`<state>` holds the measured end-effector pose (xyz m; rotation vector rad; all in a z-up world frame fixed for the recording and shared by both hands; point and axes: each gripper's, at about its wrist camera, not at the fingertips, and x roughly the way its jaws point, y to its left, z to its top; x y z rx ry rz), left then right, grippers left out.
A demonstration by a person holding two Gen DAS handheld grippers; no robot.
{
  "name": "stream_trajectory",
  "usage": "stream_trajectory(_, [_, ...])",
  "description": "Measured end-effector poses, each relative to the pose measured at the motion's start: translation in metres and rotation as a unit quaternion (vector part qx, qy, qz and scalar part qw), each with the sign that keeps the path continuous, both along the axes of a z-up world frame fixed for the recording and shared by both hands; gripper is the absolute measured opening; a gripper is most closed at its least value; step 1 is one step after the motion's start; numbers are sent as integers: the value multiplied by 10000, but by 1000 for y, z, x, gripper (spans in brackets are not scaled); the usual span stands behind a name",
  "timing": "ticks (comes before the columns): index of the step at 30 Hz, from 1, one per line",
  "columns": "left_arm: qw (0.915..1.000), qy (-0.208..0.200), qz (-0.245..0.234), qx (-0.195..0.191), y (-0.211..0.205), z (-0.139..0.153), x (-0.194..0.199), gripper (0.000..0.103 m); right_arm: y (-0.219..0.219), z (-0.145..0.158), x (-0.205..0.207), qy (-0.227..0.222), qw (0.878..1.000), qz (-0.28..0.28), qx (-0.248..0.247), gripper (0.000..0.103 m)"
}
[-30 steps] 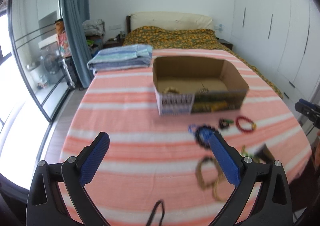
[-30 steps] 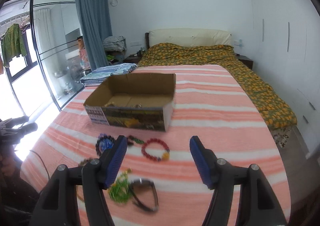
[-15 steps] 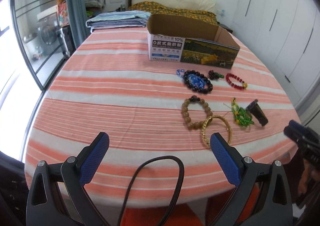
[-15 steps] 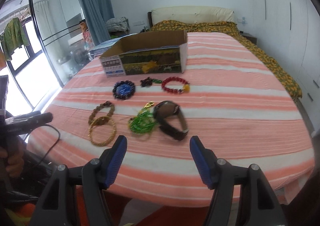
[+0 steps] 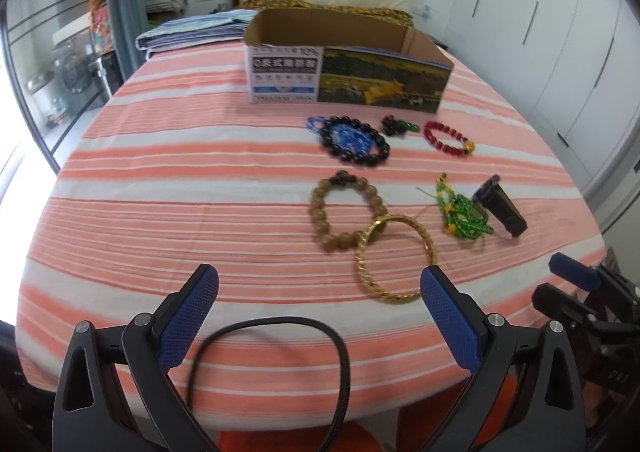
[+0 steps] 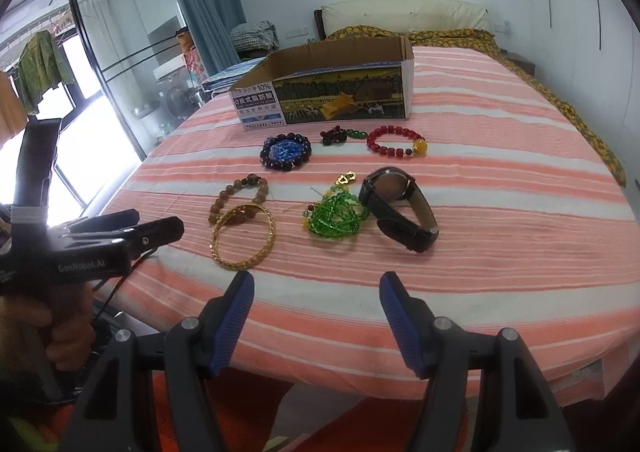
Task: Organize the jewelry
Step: 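Withdraw both tools from the box toward the gold bangle and green beads, then grasp the green bead strand with the right tool while the left tool grasps the gold bangle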
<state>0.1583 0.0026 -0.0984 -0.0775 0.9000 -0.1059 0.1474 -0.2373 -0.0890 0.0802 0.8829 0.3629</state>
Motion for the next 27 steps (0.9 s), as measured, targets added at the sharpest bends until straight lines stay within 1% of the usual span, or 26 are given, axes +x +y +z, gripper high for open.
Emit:
stream_trajectory(6, [9997, 220, 119, -79, -5, -17, 10, 101, -3, -8, 6, 61, 9999, -39, 145, 67])
stream_trajectory(10, [9989, 391, 184, -191, -7, -27, 18, 101, 6, -17, 19, 39, 9999, 100, 69, 66])
stream_trajectory(12, [9988, 417, 186, -171, -10, -30, 20, 101, 8, -23, 27, 56, 9999, 87, 28, 66])
stream_trajectory(18, [9984, 468, 219, 211, -18, -38, 27, 100, 13, -37, 53, 136, 9997, 141, -139, 66])
stream_trajectory(23, [9967, 539, 220, 566, -22, -44, 32, 100, 18, -38, 75, 126, 9993, 263, -213, 65])
stream_trajectory(25, [9968, 549, 251, 532, -22, -43, 32, 95, 22, -39, 81, 138, 9991, 288, -262, 65])
stream_trajectory(27, [9969, 525, 241, 527, -22, -40, 30, 82, 28, -40, 85, 113, 9988, 356, -326, 65])
